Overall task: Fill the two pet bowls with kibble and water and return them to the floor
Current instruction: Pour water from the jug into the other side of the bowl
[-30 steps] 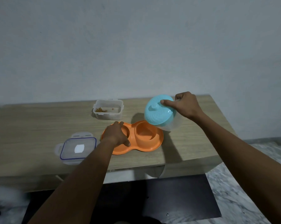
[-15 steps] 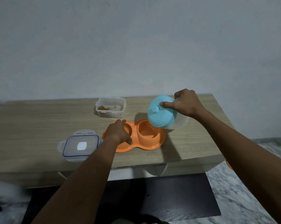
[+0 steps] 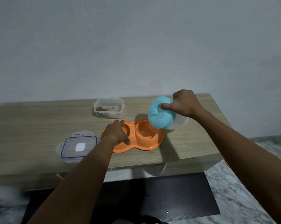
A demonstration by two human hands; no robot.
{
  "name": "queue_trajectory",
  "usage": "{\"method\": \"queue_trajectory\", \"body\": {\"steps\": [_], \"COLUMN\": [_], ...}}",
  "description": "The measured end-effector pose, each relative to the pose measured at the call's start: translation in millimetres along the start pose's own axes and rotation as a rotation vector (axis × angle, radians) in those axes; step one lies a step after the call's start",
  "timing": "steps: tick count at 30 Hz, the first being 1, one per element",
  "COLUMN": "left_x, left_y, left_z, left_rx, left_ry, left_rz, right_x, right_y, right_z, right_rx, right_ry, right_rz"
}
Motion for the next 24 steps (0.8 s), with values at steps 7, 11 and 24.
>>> {"method": "queue_trajectory", "body": {"steps": [7,11,24], "left_x": [0.8,2.4,2.5], "left_y": [-0.3,-0.7,-1.9], "left_z": [-0.5,-0.9,-2.1], "left_rx": [-0.005,-0.01,-0.006], "left_ry": [0.004,0.006,0.008], "left_rz": [-0.007,-0.005,0.002], "right_x": [-2.7,-3.4,-3.7], "right_y": [0.8,1.1,1.2], "right_z": [-0.3,1.1,4.7], "right_rx": [-0.004,-0.007,-0.018], "right_ry": [0.021,0.03,0.039], "right_rz": [0.015,0.015,0.029]}}
Point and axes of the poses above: each hand's wrist, its own y-axis away from the middle knuckle, its own z-axis out of the back of the hand, x = y × z, the point moved 3 cm from there along -y, towards the middle knuckle, and after that the axes turned 11 degrees about -z, right-handed, at the moved point
